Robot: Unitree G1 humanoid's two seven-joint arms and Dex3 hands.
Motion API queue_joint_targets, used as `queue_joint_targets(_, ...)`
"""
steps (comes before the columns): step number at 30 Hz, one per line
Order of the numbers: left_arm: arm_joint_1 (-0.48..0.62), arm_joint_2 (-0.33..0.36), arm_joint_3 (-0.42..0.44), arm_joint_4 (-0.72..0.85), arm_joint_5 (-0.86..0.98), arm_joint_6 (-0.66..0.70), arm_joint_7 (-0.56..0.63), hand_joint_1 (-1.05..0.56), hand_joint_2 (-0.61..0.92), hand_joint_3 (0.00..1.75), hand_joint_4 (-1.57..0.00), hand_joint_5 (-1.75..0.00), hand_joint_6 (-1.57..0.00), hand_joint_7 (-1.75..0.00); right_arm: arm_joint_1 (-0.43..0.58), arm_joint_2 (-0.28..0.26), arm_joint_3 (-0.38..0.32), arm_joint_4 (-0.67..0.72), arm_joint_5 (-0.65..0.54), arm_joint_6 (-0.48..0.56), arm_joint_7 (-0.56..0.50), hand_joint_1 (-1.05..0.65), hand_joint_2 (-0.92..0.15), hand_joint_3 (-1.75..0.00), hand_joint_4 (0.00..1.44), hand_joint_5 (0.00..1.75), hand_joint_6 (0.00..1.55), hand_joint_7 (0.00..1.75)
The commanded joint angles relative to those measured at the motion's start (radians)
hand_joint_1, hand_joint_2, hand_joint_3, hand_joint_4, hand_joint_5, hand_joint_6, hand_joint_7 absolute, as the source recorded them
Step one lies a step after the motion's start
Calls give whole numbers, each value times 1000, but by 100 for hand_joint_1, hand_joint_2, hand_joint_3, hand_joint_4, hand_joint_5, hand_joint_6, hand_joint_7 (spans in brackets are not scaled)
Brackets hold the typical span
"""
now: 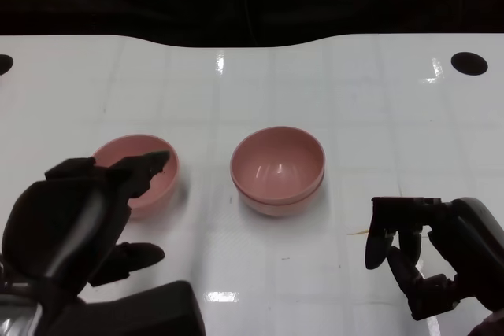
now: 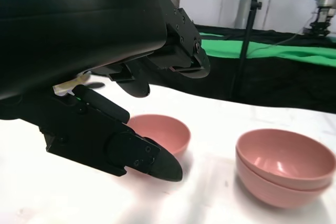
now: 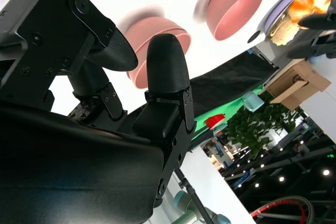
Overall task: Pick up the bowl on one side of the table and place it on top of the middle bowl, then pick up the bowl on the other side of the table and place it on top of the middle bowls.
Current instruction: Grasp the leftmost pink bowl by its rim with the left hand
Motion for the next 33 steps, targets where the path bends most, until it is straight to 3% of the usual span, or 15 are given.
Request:
queue_joint_targets(1,-52,20,-22,65,73,33,-35,-59,92,2,-30,-52,-38,0,-1,-3,-3,6,-5,0,-3,-6,-14,-166,95,175,83,154)
queue_joint_targets(12,-184,5,-101,251,224,117,-75,-60,92,2,-35,-48,-41,-1,1,-2,1,0,-11,9,0,-5,-16,-166,95,175,83,154)
queue_joint_targets(14,-236,0,-123,331,242,136,-79,-57,91,1,-48,-32,-45,-1,1,0,1,0,-9,11,1,-5,-16,-166,95,175,83,154)
queue_joint_targets(19,-305,6,-159,445,249,167,-82,-56,92,2,-56,-21,-45,0,2,0,2,-2,-18,10,-5,-5,-16,-165,95,175,83,154)
queue_joint_targets(22,-315,12,-169,457,247,178,-84,-56,92,2,-57,-20,-45,0,2,1,2,-2,-19,8,-6,-5,-16,-165,95,175,83,155)
queue_joint_targets(25,-374,7,-188,578,226,171,-52,-57,92,2,-60,-19,-47,-1,4,4,2,-9,-20,16,-3,-5,-16,-165,95,175,83,155)
queue_joint_targets(33,-446,6,-233,726,179,169,-22,-56,92,1,-65,-19,-49,-1,10,6,2,-16,-24,23,-2,-6,-16,-166,95,175,83,155)
